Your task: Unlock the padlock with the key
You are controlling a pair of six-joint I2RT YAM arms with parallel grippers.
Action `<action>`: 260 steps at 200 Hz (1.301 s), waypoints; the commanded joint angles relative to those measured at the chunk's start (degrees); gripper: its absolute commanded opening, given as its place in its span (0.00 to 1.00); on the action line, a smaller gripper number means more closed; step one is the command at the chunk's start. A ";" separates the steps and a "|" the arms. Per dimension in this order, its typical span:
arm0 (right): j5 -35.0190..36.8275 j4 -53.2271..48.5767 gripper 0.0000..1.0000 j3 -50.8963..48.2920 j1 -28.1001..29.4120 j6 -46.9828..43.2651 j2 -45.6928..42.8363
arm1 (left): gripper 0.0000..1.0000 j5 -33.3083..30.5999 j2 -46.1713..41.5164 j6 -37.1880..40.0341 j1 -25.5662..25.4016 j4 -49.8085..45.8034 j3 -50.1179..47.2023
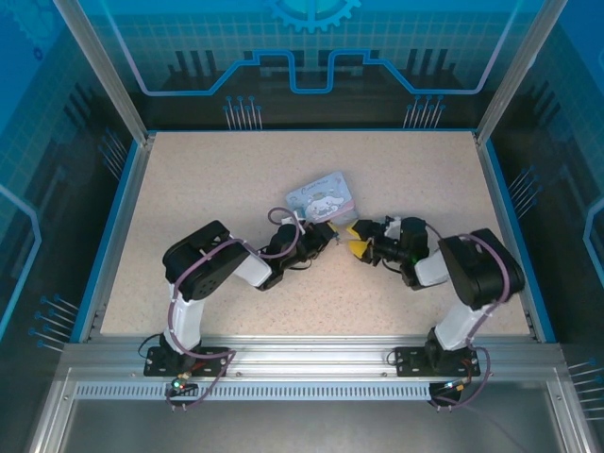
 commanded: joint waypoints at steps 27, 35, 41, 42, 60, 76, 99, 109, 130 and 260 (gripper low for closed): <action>11.99 -56.33 0.58 12.10 2.59 -40.33 -16.83 | 0.00 3.28 -0.39 -4.30 0.42 -10.78 1.58; 15.35 -59.78 0.58 14.00 4.28 -44.54 -18.18 | 0.00 3.63 -0.37 -4.24 0.50 -11.49 1.96; 18.64 -62.62 0.58 15.35 5.93 -47.14 -18.88 | 0.00 3.91 -0.39 -4.22 0.47 -11.94 2.22; 19.15 -62.97 0.58 15.60 6.18 -47.47 -18.99 | 0.00 3.98 -0.39 -4.22 0.46 -12.03 2.26; 26.38 -66.81 0.58 18.59 10.93 -52.90 -19.35 | 0.00 4.35 -0.22 -4.13 0.51 -12.73 2.74; 33.18 -68.99 0.58 20.74 15.45 -56.45 -18.54 | 0.00 4.81 -0.13 -4.31 0.54 -13.38 3.04; 40.57 -70.45 0.55 22.09 20.15 -59.62 -16.51 | 0.00 5.62 -0.22 -4.27 0.51 -14.33 3.40; 42.64 -70.29 0.53 22.19 21.12 -60.51 -15.73 | 0.00 5.89 -0.30 -4.26 0.52 -14.71 3.59; 45.38 -69.27 0.51 22.35 22.32 -61.95 -14.43 | 0.00 6.50 -0.37 -4.21 0.51 -15.28 4.03; 46.73 -64.00 0.46 30.37 23.75 -65.81 -3.21 | 0.00 7.74 -0.41 -3.93 0.53 -16.74 5.11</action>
